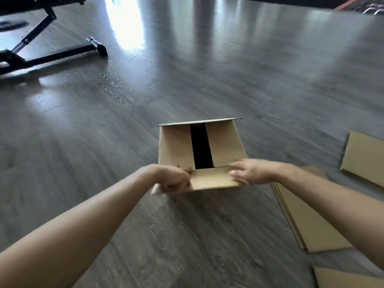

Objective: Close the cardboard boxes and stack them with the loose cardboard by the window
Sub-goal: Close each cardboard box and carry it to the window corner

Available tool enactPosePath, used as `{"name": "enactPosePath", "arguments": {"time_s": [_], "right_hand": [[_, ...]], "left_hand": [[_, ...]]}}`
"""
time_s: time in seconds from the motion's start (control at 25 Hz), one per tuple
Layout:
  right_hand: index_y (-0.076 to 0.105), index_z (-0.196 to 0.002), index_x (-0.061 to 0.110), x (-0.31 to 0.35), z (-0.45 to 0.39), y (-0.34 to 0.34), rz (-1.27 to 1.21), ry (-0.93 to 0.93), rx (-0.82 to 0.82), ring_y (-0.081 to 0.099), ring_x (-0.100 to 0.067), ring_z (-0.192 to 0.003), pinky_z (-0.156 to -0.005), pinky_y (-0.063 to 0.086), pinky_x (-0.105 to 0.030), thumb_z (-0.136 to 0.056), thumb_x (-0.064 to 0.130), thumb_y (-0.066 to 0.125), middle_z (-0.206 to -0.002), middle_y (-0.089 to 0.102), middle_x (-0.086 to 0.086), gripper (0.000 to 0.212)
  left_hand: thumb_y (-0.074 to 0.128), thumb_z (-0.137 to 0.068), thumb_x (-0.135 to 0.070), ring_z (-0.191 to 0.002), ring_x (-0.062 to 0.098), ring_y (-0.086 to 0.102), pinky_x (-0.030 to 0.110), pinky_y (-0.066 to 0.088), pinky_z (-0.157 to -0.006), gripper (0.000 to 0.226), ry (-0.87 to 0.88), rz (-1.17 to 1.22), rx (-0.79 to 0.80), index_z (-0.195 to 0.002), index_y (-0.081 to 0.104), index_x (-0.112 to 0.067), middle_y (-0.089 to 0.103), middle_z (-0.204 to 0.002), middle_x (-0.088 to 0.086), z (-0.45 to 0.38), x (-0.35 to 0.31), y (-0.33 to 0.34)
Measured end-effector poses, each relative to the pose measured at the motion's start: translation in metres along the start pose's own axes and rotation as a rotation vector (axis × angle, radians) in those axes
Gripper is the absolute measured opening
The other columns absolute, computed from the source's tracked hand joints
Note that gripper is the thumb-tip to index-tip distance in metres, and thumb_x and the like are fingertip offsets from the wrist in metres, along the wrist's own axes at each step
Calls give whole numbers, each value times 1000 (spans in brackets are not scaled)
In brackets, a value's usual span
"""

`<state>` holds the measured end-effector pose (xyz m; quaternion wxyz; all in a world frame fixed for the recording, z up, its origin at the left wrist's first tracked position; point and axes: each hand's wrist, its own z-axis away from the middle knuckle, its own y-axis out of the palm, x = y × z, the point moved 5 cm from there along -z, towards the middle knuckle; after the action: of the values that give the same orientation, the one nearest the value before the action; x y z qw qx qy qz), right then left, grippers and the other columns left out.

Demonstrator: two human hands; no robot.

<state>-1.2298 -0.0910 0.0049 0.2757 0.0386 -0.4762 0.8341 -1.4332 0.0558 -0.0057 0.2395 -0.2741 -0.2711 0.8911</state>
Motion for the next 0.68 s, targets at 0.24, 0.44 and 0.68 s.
{"name": "enactPosePath", "arguments": {"time_s": [0.24, 0.44, 0.68], "right_hand": [[43, -141, 25, 18, -12, 33, 372, 51, -357, 35, -29, -136, -109, 32, -51, -98, 59, 34, -146, 40, -11, 56], [49, -140, 37, 46, -48, 22, 364, 4, -348, 33, -28, -134, -106, 33, -51, -99, 54, 32, -142, 42, -10, 48], [60, -125, 25, 65, -58, 2, 549, -21, -462, 36, -32, -131, -104, 33, -51, -98, 45, 42, -140, 44, -14, 38]], "left_hand": [[36, -99, -50, -154, 29, -5, 50, 1, -124, 76, 55, -324, -348, -161, 6, -19, -4, -167, 16, -18, -15, 37], [28, -102, -50, -146, 29, 21, 48, 26, -112, 49, 46, -397, -524, -147, 42, -37, 23, -160, 11, -22, -15, 8], [34, -95, -62, -125, 26, 42, 43, 37, -92, 51, 102, -624, -760, -131, 49, -30, 47, -135, 7, -15, -23, -4]]}}
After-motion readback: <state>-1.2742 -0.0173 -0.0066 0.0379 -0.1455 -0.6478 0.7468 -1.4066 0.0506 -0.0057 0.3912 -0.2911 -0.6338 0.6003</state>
